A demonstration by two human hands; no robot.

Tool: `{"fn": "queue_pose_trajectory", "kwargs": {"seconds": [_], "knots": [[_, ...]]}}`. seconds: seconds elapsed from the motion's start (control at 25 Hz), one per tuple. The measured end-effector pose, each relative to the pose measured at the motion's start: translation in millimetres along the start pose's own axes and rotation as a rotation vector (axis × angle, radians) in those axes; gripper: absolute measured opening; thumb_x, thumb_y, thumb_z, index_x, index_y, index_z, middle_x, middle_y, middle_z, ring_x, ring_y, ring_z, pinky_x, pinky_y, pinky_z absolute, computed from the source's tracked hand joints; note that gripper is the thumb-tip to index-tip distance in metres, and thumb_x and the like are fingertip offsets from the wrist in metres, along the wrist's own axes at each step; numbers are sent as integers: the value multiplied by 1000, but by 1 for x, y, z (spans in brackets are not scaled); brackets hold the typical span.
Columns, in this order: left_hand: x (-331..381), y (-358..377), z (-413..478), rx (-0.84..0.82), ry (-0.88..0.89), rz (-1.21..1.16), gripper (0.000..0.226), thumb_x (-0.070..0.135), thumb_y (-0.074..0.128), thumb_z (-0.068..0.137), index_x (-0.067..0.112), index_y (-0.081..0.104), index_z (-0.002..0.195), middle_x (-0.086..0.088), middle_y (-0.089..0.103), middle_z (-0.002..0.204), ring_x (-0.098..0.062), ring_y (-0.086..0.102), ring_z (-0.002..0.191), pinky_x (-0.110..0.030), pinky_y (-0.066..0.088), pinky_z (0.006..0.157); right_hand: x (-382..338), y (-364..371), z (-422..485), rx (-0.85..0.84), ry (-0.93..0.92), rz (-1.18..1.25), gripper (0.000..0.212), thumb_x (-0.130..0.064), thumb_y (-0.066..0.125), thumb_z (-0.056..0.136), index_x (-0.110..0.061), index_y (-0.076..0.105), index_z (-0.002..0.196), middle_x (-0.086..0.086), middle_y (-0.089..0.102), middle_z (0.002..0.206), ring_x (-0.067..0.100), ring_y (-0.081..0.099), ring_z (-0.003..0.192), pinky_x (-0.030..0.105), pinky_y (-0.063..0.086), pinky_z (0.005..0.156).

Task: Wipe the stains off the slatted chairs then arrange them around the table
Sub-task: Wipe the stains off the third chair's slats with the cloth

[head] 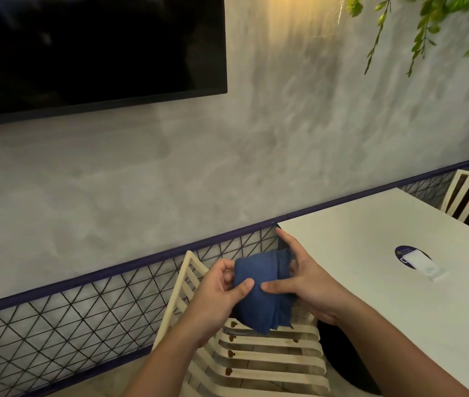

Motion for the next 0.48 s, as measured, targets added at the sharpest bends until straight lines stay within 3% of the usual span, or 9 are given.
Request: {"fn": "queue_pose_trajectory", "kwargs": {"seconds": [0.12,0.28,0.36,0.48], "knots": [[10,-6,2,-15,51,-26,48,8,70,93,30,51,131,-3,75,118,-21,71,111,-46,59,93,5,-10,4,171,8,212,93,4,87,71,-42,47,142,-1,51,138,27,64,115,48,62,83],[15,-16,0,46,93,96,47,6,73,91,36,64,126,7,74,120,-12,69,113,-39,60,93,39,-2,3,243,153,568,86,7,75,81,-37,39,146,17,53,140,36,66,112,46,62,74],[14,-17,-2,72,84,160,53,6,75,89,41,62,127,12,72,120,-5,68,111,-31,60,90,42,4,1,234,128,487,102,7,78,79,-46,29,150,16,42,149,36,58,122,49,61,84],[19,-20,-4,105,111,276,54,6,78,87,37,62,128,19,69,113,6,67,105,-17,58,83,23,1,-1,164,-26,55,117,-10,91,71,-61,21,149,-2,30,159,25,34,146,51,45,110]]}}
Point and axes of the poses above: each hand's wrist, its own z-axis towards the middle knuckle, its own y-axis out of the palm, x = y × z, the point moved 9 cm from there along z, towards the middle knuckle
